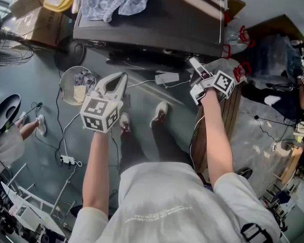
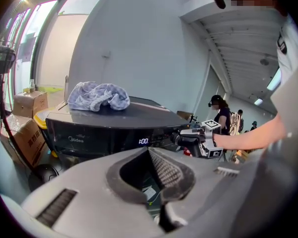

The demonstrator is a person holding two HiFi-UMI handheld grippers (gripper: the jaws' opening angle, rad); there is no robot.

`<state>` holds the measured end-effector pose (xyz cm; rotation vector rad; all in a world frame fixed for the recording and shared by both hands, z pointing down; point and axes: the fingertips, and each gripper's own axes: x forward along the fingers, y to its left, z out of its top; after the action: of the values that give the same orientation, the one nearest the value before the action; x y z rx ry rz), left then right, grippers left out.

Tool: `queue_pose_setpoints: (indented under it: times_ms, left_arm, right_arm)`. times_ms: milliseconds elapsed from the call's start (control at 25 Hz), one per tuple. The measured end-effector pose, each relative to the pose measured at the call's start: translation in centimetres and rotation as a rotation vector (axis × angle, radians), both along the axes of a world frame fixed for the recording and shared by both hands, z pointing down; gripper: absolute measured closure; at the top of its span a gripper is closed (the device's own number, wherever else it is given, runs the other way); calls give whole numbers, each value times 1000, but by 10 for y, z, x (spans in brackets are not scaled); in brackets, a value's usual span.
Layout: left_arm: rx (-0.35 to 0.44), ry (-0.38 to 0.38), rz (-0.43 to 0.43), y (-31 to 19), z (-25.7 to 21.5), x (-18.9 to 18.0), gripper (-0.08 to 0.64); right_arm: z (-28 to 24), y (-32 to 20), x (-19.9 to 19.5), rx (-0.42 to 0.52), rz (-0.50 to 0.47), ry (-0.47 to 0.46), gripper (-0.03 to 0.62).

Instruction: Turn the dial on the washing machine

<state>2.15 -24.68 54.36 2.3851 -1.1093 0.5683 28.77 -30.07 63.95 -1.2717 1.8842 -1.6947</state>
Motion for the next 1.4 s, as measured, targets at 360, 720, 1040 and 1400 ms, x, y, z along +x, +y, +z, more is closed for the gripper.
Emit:
queue_pose_setpoints:
  times_ms: [360, 720, 1040, 1400]
  left_arm:
    - [-9, 15, -17, -1, 1, -1, 548]
    - [-20, 19, -19, -4, 6, -1, 548]
    - [-13, 7, 21, 1, 3, -1, 548]
    - [71, -26, 123, 13, -31, -21, 548]
  right_arm:
    - [1, 0, -1, 12, -22, -217, 308]
    - [2, 0, -1, 41, -16, -369, 308]
    - [2, 21, -1, 49, -111, -136, 307]
    - [-53, 80, 1, 110, -210, 448, 310]
